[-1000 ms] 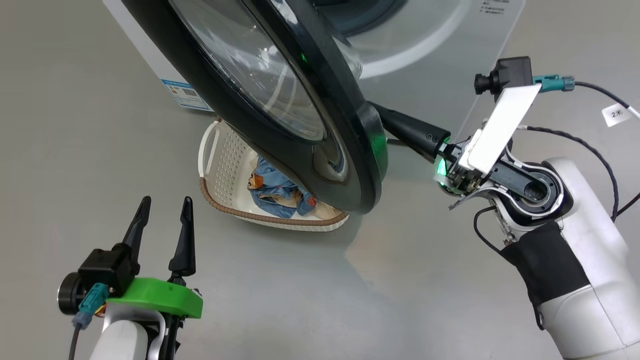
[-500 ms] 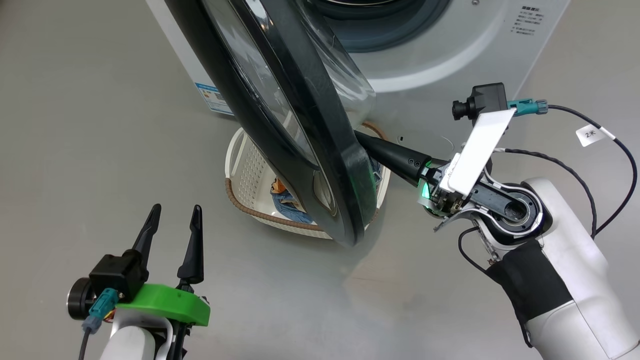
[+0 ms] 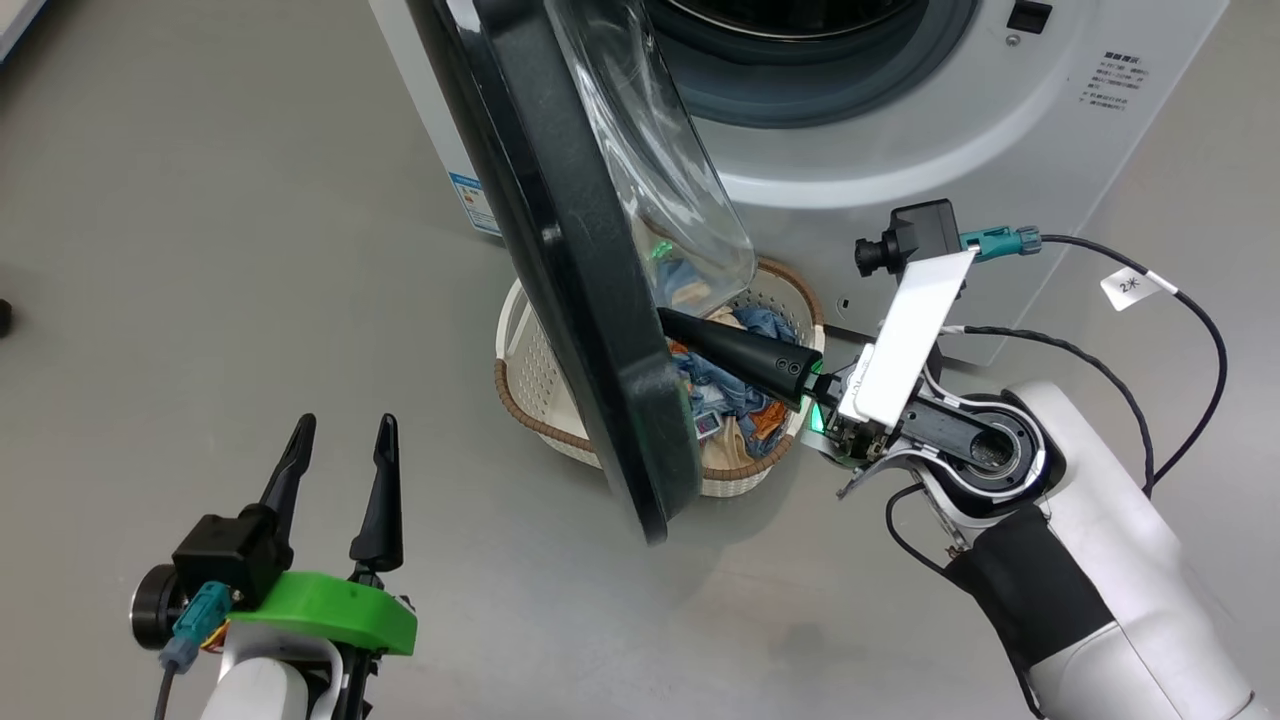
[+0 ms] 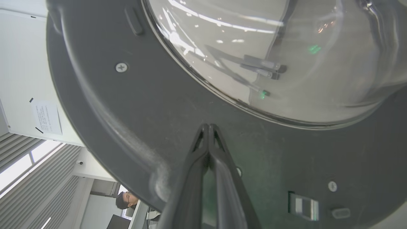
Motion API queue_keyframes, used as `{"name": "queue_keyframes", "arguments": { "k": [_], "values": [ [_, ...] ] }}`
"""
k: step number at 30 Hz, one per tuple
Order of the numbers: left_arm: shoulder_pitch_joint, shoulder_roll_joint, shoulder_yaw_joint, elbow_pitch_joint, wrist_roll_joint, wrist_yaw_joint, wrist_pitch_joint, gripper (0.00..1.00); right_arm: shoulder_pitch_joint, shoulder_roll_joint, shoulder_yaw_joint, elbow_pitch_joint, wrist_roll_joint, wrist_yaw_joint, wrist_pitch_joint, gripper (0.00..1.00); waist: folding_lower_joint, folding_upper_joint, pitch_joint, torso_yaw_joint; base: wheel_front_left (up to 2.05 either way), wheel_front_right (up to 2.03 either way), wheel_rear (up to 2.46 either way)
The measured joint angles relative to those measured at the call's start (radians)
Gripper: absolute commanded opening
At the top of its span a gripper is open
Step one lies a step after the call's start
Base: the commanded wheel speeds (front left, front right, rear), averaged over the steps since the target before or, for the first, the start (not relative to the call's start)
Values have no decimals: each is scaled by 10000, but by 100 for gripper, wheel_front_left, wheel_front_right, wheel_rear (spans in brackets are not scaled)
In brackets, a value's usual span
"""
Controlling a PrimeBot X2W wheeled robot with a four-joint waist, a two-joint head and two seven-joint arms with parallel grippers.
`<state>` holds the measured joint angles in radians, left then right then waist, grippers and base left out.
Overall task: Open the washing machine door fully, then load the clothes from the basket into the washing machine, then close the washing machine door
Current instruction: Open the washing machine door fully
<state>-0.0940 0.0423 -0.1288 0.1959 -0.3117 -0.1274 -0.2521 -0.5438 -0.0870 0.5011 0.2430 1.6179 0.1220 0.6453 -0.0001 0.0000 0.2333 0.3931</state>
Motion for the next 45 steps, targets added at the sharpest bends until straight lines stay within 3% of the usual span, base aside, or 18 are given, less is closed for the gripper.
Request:
{"name": "queue_keyframes", "arguments": {
  "k": [26, 38, 39, 41, 43, 44, 45],
  "values": [
    [150, -12, 15, 17, -2, 0, 0, 100, 164, 104, 945, 29, 456, 0, -268, 0, 0, 0, -438, 197, 0, 0, 0],
    [478, -15, 522, 90, -13, 0, 0, 100, 228, 176, 757, -245, -2, 0, -546, 0, 0, 0, -920, -83, 0, 0, 0],
    [539, -15, 598, 102, -12, 0, 0, 100, 244, 163, 706, -316, -31, 0, -564, 4, 0, 0, -967, -129, 0, 0, 0],
    [631, -12, 686, 146, -12, 0, 0, 100, 320, 61, 573, -477, -150, 0, -685, 31, 0, 0, -1070, -232, 0, 0, 0],
    [726, -4, 750, 150, 0, 0, 0, 100, 438, -111, 483, -656, -343, 0, -849, 47, 0, 0, -1176, -347, 0, 0, 0],
    [761, -2, 803, 155, 23, 0, 0, 100, 477, -192, 428, -734, -407, 0, -930, 71, 0, 0, -1229, -407, 0, 0, 0],
    [785, 8, 863, 153, 31, 0, 0, 100, 517, -322, 376, -840, -546, 0, -1045, 84, 0, 0, -1282, -470, 0, 0, 0]
  ]
}}
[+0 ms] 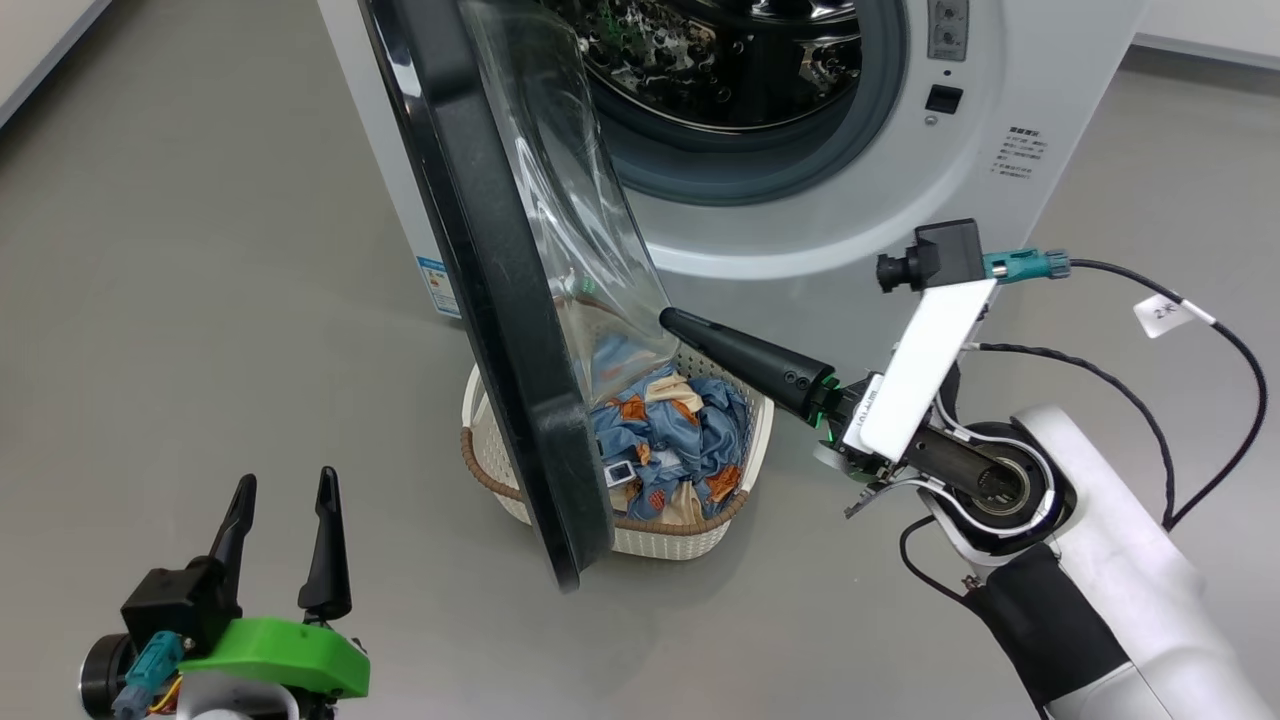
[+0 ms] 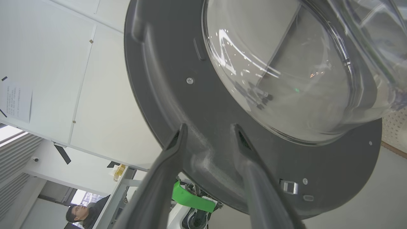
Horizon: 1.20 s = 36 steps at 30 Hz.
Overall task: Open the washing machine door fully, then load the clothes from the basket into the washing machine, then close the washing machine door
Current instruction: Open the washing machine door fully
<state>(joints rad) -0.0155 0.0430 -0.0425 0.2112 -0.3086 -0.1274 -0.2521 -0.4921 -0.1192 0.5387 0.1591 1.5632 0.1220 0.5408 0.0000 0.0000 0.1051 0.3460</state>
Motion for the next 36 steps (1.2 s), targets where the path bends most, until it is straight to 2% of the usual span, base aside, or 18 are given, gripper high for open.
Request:
{"name": "queue_keyframes", "arguments": {
  "k": [1, 9, 20, 26, 29, 36],
  "values": [
    [11, 13, 54, 0, 0, 0, 0, 100, 39, -105, -58, -119, -190, 0, -123, 100, 0, 0, -55, -67, 0, 0, 0],
    [344, 58, 291, -27, 29, 0, 0, 100, 671, -748, -332, -673, -853, 0, -941, 100, 0, 0, -492, -635, 0, 0, 0],
    [612, 79, 493, -35, 180, 0, 0, 100, 1692, -1914, -1185, -1083, -2071, 2, -3020, 100, 0, 0, -902, -1397, 0, 0, 0],
    [782, 79, 754, -144, 180, 0, 0, 100, 2150, -2564, -1634, -1093, -3101, 2, -4451, 100, 0, 0, -1016, -1750, 0, 0, 0],
    [854, 79, 777, -155, 180, 0, 0, 100, 2240, -3049, -1641, -1147, -4054, 2, -5166, 100, 0, 0, -1057, -1906, 0, 0, 0],
    [860, 77, 675, -155, 268, 0, 0, 100, 3174, -3455, -1720, -1080, -5028, 2, -6826, 100, 0, 0, -1113, -2046, 0, 0, 0]
  ]
}}
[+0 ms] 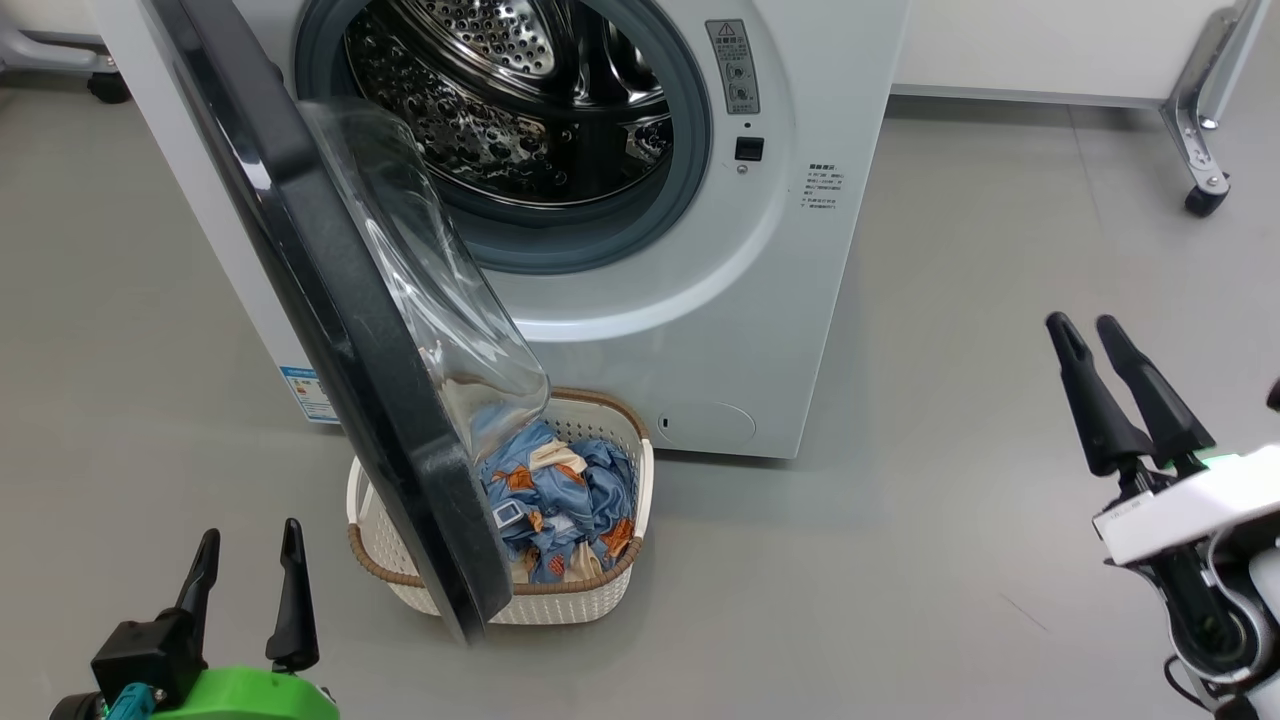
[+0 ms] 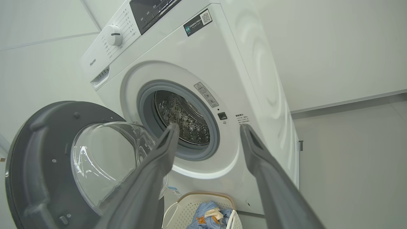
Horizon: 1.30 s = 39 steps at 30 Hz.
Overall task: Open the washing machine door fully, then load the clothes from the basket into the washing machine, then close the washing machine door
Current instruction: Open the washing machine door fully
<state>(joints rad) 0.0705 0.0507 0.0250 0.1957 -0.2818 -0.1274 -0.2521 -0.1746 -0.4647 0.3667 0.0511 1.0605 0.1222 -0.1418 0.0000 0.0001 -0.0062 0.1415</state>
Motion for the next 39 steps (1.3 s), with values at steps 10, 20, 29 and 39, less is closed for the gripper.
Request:
{"name": "queue_keyframes", "arguments": {
  "k": [10, 20, 29, 39],
  "values": [
    [82, 0, 8, -12, 0, 0, 0, 100, 1172, -616, 36, 1306, -2345, 0, -1283, 100, 0, 0, -21, -10, 0, 0, 0],
    [121, -2, 56, -73, 0, 0, 0, 100, 1625, 360, -1383, 1312, -3963, -462, -1183, 100, 0, 0, -6, -75, 0, 0, 0],
    [304, -2, 332, -113, -2, 0, 0, 100, 2303, 1490, -2571, 828, -4821, -621, -1183, 100, 0, 0, 52, -322, 0, 0, 0],
    [337, -4, 228, -128, 0, 0, 0, 100, 3023, 2069, -3628, 570, -5653, -508, -1183, 100, 0, 0, 100, -570, 0, 0, 0]
  ]
}}
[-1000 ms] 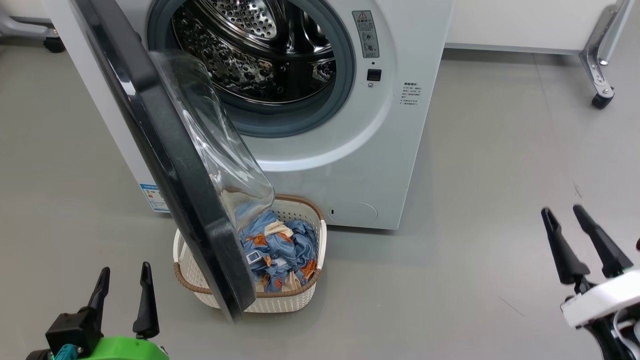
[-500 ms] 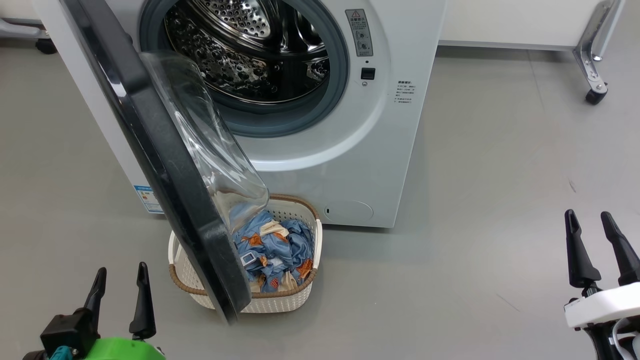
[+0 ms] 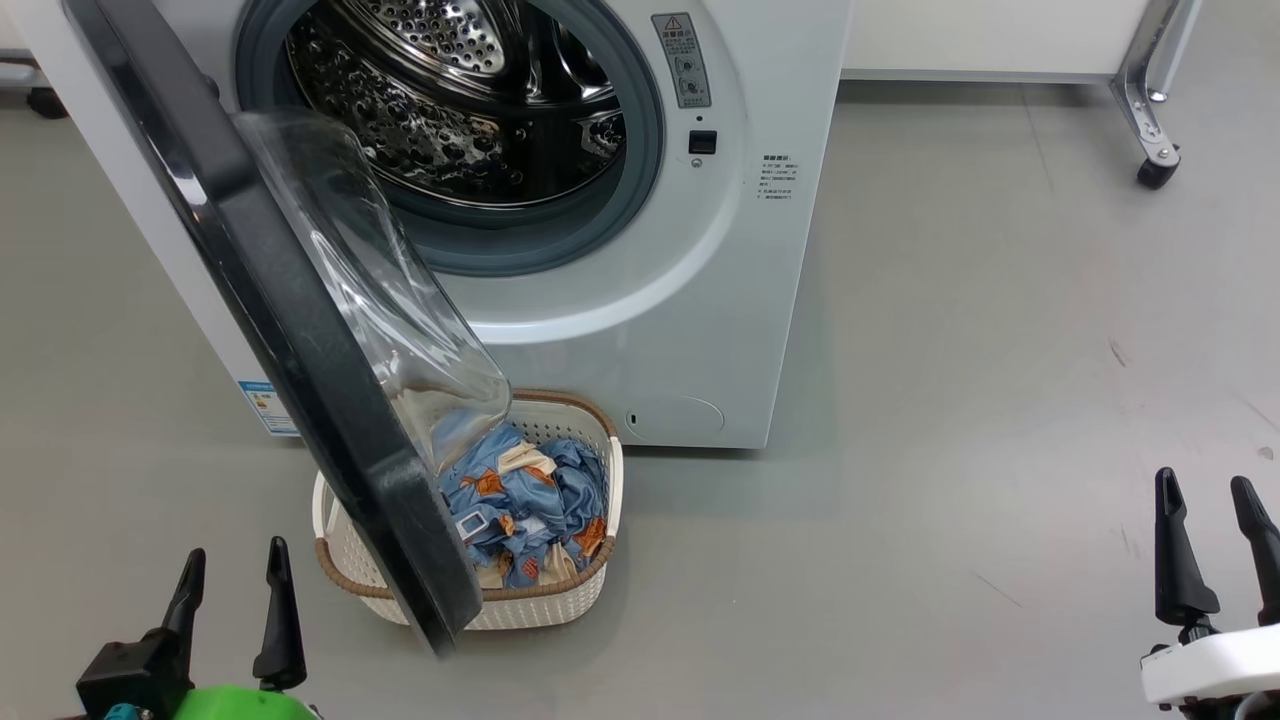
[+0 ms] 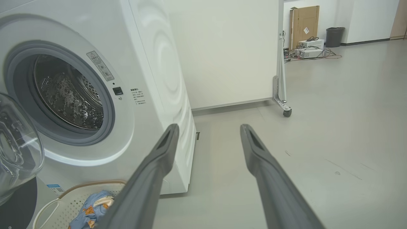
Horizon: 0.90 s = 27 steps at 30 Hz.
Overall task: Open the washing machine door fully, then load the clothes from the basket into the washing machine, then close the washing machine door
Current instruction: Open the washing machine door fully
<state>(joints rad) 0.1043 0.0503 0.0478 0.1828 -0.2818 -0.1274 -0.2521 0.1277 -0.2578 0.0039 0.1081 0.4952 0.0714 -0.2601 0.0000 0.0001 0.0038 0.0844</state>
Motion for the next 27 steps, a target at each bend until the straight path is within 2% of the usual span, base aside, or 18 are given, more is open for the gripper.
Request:
{"name": "queue_keyframes", "arguments": {
  "k": [13, 27],
  "values": [
    [2, 0, 35, 4, 0, 0, 0, 100, 302, 552, -777, -232, -665, 320, 0, 100, 0, 0, 4, -75, 0, 0, 0],
    [7, -2, 29, 10, 0, 0, 0, 100, 498, 980, -1110, -238, -1120, 426, 0, 100, 0, 0, -13, -61, 0, 0, 0]
  ]
}}
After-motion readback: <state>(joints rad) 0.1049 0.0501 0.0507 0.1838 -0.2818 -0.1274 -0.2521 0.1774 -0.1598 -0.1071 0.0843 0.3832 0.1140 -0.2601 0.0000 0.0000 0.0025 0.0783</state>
